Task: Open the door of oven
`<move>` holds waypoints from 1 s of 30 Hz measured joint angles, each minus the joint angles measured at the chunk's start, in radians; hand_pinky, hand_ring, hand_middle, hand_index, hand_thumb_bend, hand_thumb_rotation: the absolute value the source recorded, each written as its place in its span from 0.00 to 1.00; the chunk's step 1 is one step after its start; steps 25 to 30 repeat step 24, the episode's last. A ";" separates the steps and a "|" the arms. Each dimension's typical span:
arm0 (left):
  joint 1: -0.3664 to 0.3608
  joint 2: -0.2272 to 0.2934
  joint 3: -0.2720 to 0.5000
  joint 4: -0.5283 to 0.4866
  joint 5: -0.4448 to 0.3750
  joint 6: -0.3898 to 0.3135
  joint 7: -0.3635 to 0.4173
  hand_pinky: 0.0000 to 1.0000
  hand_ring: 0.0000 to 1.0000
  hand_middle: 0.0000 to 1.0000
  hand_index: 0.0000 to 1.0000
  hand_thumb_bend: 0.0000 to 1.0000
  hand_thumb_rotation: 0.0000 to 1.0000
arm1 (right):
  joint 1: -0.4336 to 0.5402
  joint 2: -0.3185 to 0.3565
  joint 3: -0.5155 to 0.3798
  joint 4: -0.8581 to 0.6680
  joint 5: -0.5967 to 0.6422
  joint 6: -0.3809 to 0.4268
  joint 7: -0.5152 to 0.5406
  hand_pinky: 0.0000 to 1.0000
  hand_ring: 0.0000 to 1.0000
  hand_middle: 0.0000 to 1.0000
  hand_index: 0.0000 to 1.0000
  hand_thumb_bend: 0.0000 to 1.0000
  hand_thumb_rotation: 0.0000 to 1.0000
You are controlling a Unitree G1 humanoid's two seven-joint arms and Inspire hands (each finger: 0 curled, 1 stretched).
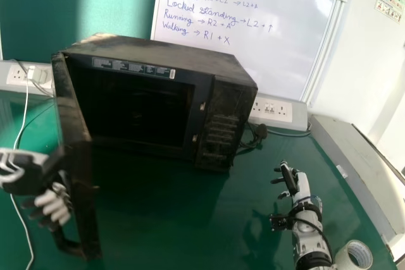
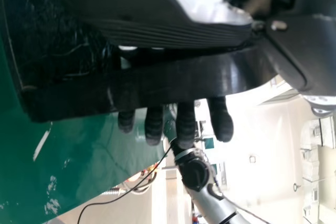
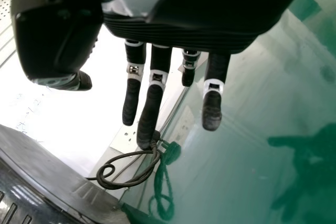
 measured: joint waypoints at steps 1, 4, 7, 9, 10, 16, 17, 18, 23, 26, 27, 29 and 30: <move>0.000 0.023 0.000 0.021 -0.015 -0.004 0.000 0.00 0.00 0.04 0.07 0.67 0.51 | 0.000 0.000 0.000 0.000 0.000 0.000 0.000 0.17 0.23 0.35 0.58 0.59 0.35; -0.002 0.092 0.001 0.091 -0.049 -0.028 0.000 0.00 0.00 0.04 0.07 0.71 0.56 | 0.000 0.000 -0.001 0.000 0.000 0.000 0.000 0.17 0.23 0.36 0.60 0.59 0.34; -0.005 0.153 0.015 0.166 -0.063 -0.083 0.000 0.00 0.00 0.03 0.05 0.70 0.64 | 0.000 -0.002 -0.002 0.000 0.000 0.000 0.000 0.17 0.23 0.37 0.59 0.59 0.36; -0.004 0.186 0.020 0.210 -0.062 -0.122 0.000 0.00 0.00 0.02 0.04 0.71 0.65 | 0.000 -0.005 -0.003 0.000 0.000 0.000 0.000 0.17 0.23 0.36 0.59 0.60 0.36; -0.004 0.195 0.023 0.226 -0.060 -0.141 0.000 0.00 0.00 0.02 0.04 0.70 0.67 | 0.000 -0.005 -0.003 0.000 0.000 0.000 0.000 0.17 0.23 0.36 0.58 0.60 0.36; 0.002 0.209 0.041 0.355 -0.035 -0.226 0.013 0.00 0.00 0.00 0.02 0.74 0.69 | 0.000 -0.005 -0.003 0.001 0.000 0.000 0.000 0.16 0.23 0.36 0.58 0.59 0.35; 0.003 0.210 0.041 0.380 -0.016 -0.237 0.021 0.00 0.00 0.00 0.02 0.74 0.70 | 0.000 -0.005 -0.003 0.001 0.000 0.000 0.000 0.17 0.23 0.36 0.58 0.59 0.34; 0.007 0.216 0.042 0.411 -0.003 -0.246 0.031 0.00 0.00 0.00 0.03 0.74 0.70 | 0.011 -0.004 -0.004 0.002 0.002 -0.013 -0.002 0.17 0.23 0.36 0.58 0.59 0.34; -0.005 0.226 0.088 0.575 0.031 -0.250 0.222 0.00 0.00 0.01 0.03 0.74 0.68 | 0.020 -0.006 -0.006 0.003 0.003 -0.024 -0.011 0.17 0.23 0.36 0.55 0.60 0.36; -0.014 0.226 0.095 0.607 0.032 -0.248 0.278 0.00 0.00 0.00 0.03 0.74 0.67 | 0.020 -0.006 -0.007 0.003 0.003 -0.023 -0.012 0.17 0.23 0.36 0.55 0.60 0.35; -0.014 0.226 0.095 0.607 0.032 -0.248 0.278 0.00 0.00 0.00 0.03 0.74 0.67 | 0.020 -0.006 -0.007 0.003 0.003 -0.023 -0.012 0.17 0.23 0.36 0.55 0.60 0.35; -0.014 0.226 0.095 0.607 0.032 -0.248 0.278 0.00 0.00 0.00 0.03 0.74 0.67 | 0.020 -0.006 -0.007 0.003 0.003 -0.023 -0.012 0.17 0.23 0.36 0.55 0.60 0.35; -0.014 0.226 0.095 0.607 0.032 -0.248 0.278 0.00 0.00 0.00 0.03 0.74 0.67 | 0.020 -0.006 -0.007 0.003 0.003 -0.023 -0.012 0.17 0.23 0.36 0.55 0.60 0.35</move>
